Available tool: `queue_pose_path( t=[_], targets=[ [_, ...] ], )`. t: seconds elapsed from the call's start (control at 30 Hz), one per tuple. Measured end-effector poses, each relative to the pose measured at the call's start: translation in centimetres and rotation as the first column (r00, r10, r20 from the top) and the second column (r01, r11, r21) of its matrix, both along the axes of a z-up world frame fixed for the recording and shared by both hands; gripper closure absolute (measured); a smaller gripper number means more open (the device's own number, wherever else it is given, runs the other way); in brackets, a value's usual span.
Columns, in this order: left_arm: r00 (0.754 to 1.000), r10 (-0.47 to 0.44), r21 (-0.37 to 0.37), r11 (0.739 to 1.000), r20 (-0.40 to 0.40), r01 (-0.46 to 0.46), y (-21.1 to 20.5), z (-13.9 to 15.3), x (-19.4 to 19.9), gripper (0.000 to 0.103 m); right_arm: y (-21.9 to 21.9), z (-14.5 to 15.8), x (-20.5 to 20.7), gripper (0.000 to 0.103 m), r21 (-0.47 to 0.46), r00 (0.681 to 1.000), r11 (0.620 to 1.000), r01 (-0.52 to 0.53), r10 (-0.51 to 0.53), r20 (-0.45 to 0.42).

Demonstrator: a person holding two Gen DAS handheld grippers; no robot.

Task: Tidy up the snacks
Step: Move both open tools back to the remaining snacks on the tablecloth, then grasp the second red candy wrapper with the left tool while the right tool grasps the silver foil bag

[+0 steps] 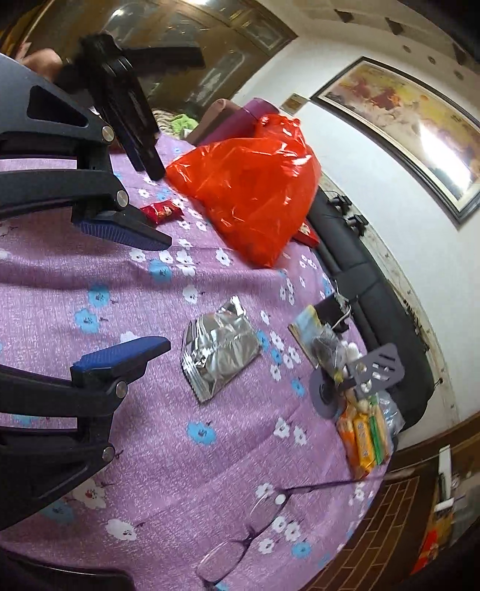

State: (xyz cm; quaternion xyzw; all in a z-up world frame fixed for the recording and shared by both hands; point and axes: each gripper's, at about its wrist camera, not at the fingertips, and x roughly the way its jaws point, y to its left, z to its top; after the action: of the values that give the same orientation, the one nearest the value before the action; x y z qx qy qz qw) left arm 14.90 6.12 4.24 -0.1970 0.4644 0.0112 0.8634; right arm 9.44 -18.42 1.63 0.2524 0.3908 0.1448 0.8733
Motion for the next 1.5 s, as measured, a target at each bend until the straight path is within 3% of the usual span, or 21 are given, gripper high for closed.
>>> queue_pose_path(
  t=[0.1, 0.27, 0.37, 0.47, 0.63, 0.73, 0.83, 0.97, 1.03, 1.2, 1.37, 1.5],
  targets=[
    [1.000, 0.016, 0.037, 0.999, -0.017, -0.016, -0.8, -0.8, 1.7, 0.061, -0.7, -0.1, 0.1, 0.051, 0.023, 1.000, 1.000, 0.015, -0.015, -0.009],
    [0.999, 0.019, 0.099, 0.995, -0.043, -0.014, -1.4, -2.3, 3.9, 0.081, -0.7, 0.1, 0.0, 0.051, 0.026, 1.000, 0.999, 0.020, -0.020, 0.000],
    [0.999, 0.011, 0.097, 0.995, -0.050, -0.006, -1.2, -2.9, 4.1, 0.084, -0.6, 0.3, 0.0, 0.051, 0.013, 1.000, 1.000, 0.022, -0.022, 0.005],
    [0.999, -0.015, 0.126, 0.992, -0.040, 0.020, -1.2, -3.1, 2.8, 0.085, -0.9, 0.2, 0.1, 0.051, -0.003, 0.999, 0.999, 0.033, -0.033, 0.010],
    [0.996, -0.089, 0.151, 0.984, -0.023, 0.091, -1.9, -3.1, -3.5, 0.085, -1.2, -0.3, 0.5, 0.051, -0.070, 0.998, 0.995, 0.067, -0.067, 0.009],
    [0.992, -0.125, 0.209, 0.971, 0.036, 0.114, -2.7, -3.2, -7.0, 0.085, -1.6, -0.6, 0.9, 0.051, -0.099, 0.997, 0.992, 0.076, -0.076, 0.006],
    [0.987, -0.147, 0.237, 0.963, 0.060, 0.129, -2.9, -3.1, -7.4, 0.085, -1.8, -0.9, 1.4, 0.051, -0.128, 0.997, 0.989, 0.071, -0.069, 0.024],
    [0.979, -0.191, 0.243, 0.955, 0.071, 0.169, -3.0, -3.2, -6.8, 0.085, -1.5, -1.8, 2.7, 0.048, -0.129, 0.998, 0.991, 0.043, -0.047, -0.034],
    [0.978, -0.196, 0.241, 0.955, 0.070, 0.174, -3.0, -3.3, -6.8, 0.085, -0.8, -1.6, 3.9, 0.038, -0.122, 0.998, 0.993, 0.011, -0.018, -0.057],
    [0.978, -0.197, 0.221, 0.959, 0.068, 0.177, -2.8, -3.3, -6.6, 0.085, 1.9, -1.2, 8.4, 0.025, -0.275, 0.994, 0.960, -0.051, 0.022, -0.109],
    [0.979, -0.195, 0.208, 0.962, 0.059, 0.179, -2.7, -3.3, -6.5, 0.085, 3.6, -2.6, 11.6, 0.025, -0.449, 0.988, 0.891, -0.065, -0.005, -0.152],
    [0.980, -0.194, 0.204, 0.962, 0.055, 0.179, -2.6, -3.2, -6.4, 0.085, 4.2, -4.5, 12.6, 0.025, -0.474, 0.979, 0.873, -0.116, 0.021, -0.202]
  ],
)
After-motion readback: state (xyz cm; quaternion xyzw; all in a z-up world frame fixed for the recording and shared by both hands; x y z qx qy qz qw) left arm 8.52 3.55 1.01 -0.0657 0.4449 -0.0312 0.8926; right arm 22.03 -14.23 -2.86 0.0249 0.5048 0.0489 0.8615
